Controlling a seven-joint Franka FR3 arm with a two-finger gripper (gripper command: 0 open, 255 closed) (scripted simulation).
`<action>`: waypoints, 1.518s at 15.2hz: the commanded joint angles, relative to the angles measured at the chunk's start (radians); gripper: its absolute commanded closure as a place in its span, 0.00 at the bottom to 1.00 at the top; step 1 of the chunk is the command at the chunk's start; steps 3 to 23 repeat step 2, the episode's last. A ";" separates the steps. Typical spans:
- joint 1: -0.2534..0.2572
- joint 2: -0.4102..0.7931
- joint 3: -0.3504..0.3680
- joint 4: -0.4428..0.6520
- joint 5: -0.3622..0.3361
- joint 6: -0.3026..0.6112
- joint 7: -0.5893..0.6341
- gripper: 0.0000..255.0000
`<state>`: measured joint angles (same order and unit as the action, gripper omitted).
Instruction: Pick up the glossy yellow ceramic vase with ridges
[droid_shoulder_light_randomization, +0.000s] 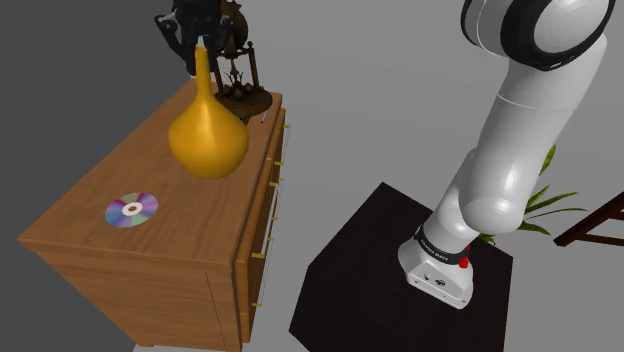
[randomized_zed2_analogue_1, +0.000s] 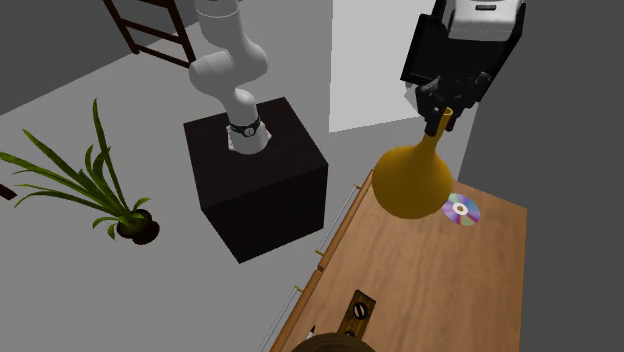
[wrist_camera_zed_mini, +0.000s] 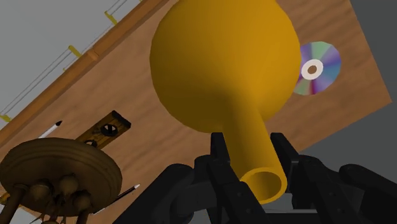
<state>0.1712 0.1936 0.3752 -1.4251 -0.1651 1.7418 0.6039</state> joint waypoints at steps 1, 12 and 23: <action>0.003 0.006 0.001 0.028 -0.003 -0.020 0.000 1.00; 0.003 0.006 0.001 0.028 -0.003 -0.020 0.000 1.00; 0.003 0.006 0.001 0.028 -0.003 -0.020 0.000 1.00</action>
